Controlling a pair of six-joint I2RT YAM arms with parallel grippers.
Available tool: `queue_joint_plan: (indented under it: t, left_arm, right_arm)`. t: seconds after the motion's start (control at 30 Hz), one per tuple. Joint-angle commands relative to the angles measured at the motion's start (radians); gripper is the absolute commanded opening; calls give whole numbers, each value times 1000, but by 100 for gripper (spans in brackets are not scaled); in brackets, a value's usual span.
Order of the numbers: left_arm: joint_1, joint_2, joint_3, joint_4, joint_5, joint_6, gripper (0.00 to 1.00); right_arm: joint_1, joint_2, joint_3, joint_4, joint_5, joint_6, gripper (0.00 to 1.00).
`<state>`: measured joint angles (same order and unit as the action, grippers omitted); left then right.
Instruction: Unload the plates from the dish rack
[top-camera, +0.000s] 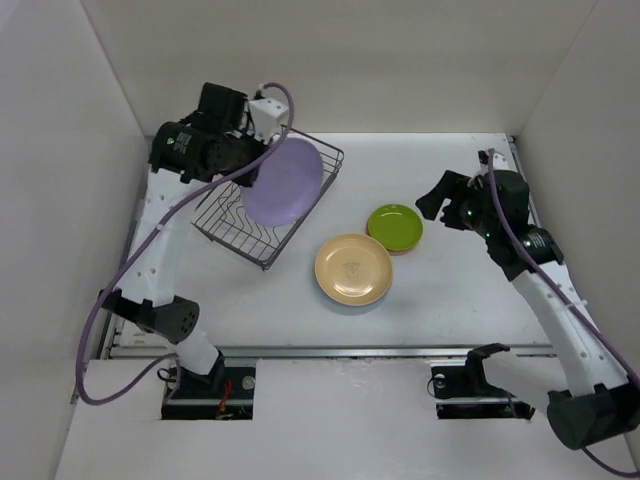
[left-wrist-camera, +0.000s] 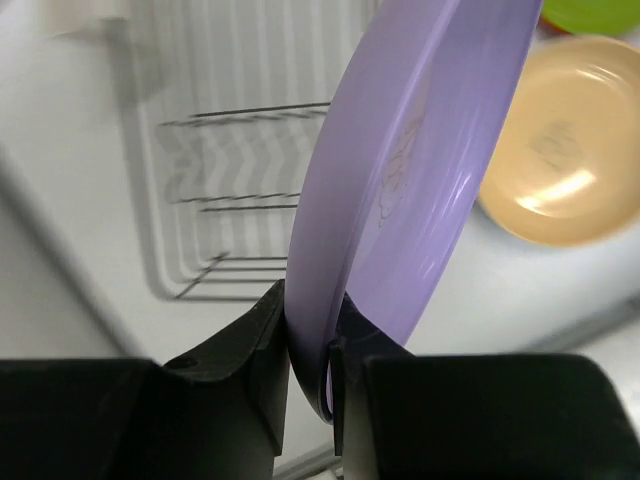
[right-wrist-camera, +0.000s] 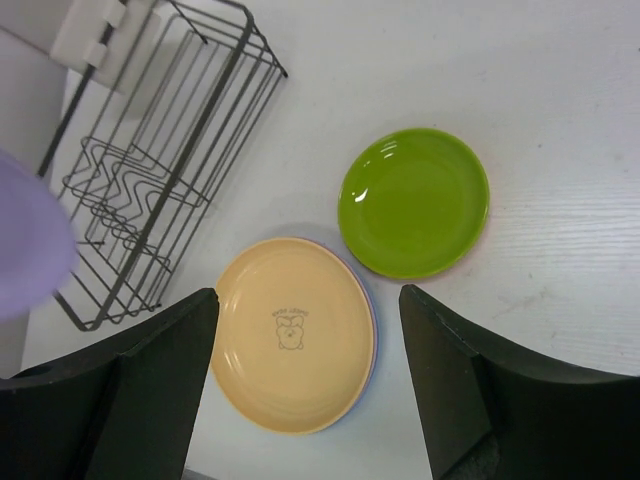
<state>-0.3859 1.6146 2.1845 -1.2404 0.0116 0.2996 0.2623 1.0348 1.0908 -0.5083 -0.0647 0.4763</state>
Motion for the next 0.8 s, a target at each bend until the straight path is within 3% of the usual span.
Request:
queue_joint_plan:
  t: [0.0,0.23,0.5,0.53,0.57,0.77]
  left_arm:
    - [-92,157,-42,-68,325,-22,0]
    - [-209,417,0,-28,409,-54,0]
    - [-231,562,-20,1,378,-31,0]
    - [-231,574,-20,-13,390,-13,3]
    - [-231,602,-9,-40,402,7,15]
    - [-240,660,0,-90,352,30,53]
  right_arm:
    - [3,-103,-9,-50,84,41,79]
    - [3,-297,-28,-128,198,64,82]
    - [3,-283,35,-167,210,53,83]
    - [3,-268,35,-167,210,53,83]
    - [3,-256,35,-167,201,53,83]
    - [3,-255,35,-145,192,53,83]
